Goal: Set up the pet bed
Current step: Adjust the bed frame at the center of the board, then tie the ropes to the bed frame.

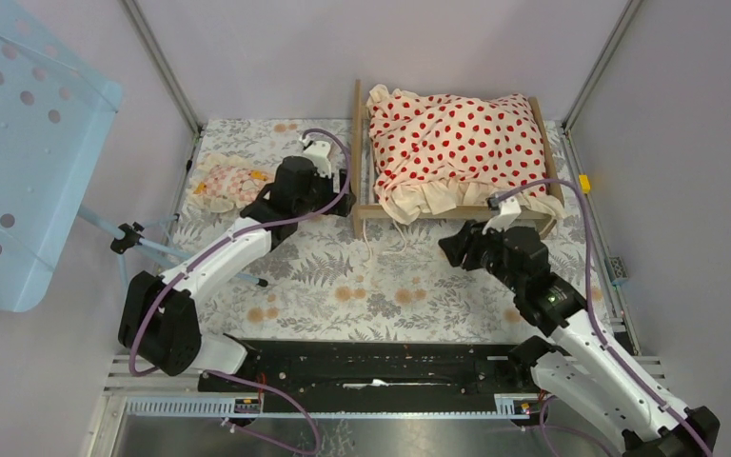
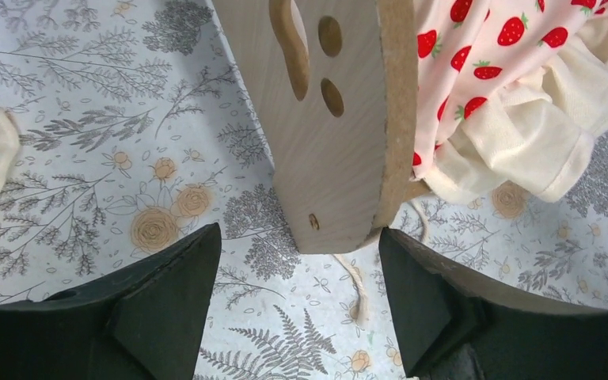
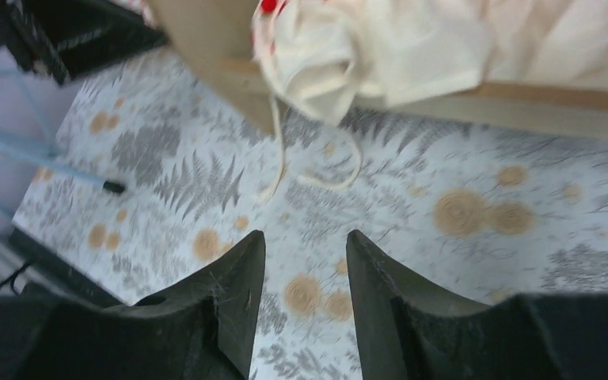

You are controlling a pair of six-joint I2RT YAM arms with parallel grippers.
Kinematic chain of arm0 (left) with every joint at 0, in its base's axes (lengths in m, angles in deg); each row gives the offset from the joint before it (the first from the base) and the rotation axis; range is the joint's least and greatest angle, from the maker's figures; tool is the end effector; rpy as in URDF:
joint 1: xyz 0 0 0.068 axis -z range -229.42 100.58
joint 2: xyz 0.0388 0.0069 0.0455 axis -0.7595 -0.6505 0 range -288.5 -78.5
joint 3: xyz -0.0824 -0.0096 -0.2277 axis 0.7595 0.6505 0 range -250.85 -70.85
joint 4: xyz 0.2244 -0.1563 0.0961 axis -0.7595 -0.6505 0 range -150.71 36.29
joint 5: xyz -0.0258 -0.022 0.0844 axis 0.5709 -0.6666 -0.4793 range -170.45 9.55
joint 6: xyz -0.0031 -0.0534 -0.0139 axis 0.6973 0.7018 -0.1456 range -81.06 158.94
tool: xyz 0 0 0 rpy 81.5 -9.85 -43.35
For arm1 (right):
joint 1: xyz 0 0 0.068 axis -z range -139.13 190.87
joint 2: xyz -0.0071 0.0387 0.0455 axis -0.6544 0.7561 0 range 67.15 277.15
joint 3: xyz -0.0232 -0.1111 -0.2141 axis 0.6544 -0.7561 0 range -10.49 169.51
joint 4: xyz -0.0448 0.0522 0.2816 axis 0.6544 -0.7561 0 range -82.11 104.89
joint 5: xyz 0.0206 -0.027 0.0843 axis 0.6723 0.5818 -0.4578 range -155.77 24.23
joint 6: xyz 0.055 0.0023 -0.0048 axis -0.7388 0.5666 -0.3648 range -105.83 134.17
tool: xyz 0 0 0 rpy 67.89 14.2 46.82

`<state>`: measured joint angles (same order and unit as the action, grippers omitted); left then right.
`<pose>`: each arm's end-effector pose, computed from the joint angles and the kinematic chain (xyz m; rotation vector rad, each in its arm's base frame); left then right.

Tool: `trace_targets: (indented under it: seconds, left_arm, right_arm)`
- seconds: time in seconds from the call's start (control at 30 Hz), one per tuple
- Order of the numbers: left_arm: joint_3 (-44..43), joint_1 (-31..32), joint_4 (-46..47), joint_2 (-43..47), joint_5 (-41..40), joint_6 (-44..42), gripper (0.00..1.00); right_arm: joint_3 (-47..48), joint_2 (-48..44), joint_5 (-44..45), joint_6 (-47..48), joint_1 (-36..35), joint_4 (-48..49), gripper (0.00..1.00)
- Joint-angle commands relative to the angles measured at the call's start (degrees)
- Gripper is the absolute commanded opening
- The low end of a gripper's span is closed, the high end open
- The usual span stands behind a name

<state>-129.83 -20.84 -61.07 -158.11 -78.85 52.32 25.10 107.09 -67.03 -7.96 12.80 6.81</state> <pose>0.3115 -0.1709 0.2489 0.2943 2.0733 -0.4780 0.2022 0.1088 0.2776 -0.1113 1.8310 0.6437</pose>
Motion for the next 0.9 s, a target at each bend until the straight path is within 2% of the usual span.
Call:
trace_targets:
  seconds: [0.0, 0.1, 0.17, 0.37, 0.6, 0.87]
  left_arm:
    - [2.15, 0.09, 6.08, 2.48, 3.20, -1.41, 0.79]
    - [1.52, 0.07, 4.32, 3.00, 0.40, -2.12, 0.79]
    - [1.04, 0.07, 2.76, 4.01, -0.28, -2.65, 0.79]
    - [4.35, 0.07, 3.06, 12.81, -0.70, -0.50, 0.83]
    - [9.66, -0.01, -5.28, 25.72, -6.11, 7.80, 0.90]
    - [13.92, -0.10, -12.21, 38.50, -11.15, 8.26, 0.94]
  right_arm:
    - [-5.17, -1.66, 0.91, -2.44, -6.42, 0.86, 0.50]
    - [-7.31, -1.88, 2.35, -3.25, -8.50, 2.55, 0.51]
    - [-7.67, -0.44, 1.93, -2.36, -10.56, 4.47, 0.55]
    - [-4.00, 9.71, 7.26, 0.04, -19.12, 11.17, 0.57]
    - [1.59, 26.07, 19.94, -15.13, -24.52, 17.56, 0.56]
    - [12.59, 47.61, 33.82, -29.21, -32.25, 19.27, 0.57]
